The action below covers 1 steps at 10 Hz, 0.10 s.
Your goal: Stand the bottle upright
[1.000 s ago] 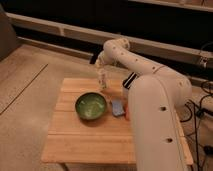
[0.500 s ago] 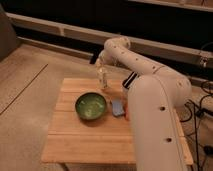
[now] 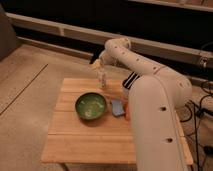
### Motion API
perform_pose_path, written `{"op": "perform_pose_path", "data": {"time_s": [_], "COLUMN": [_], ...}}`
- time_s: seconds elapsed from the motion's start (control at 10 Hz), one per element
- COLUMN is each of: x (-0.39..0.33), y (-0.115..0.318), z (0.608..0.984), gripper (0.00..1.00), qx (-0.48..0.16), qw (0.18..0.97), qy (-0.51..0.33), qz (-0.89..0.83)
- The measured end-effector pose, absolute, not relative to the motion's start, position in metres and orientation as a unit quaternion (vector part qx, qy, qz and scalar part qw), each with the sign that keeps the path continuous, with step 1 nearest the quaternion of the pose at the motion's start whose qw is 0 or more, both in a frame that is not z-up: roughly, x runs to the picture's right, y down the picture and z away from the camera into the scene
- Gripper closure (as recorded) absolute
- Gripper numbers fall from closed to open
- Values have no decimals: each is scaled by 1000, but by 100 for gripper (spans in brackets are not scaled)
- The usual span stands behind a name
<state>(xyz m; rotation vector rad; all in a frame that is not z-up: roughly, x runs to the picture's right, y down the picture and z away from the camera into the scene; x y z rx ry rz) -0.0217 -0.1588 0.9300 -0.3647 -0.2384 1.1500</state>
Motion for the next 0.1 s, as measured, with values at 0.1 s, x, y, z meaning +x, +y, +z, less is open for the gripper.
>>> {"op": "perform_pose_path", "data": {"time_s": [0.1], "x": [-21], "y": [-158], "z": [930], "gripper": [20], "qx": [-172], "qw": [815], "qy": [-111], "qz": [542]}}
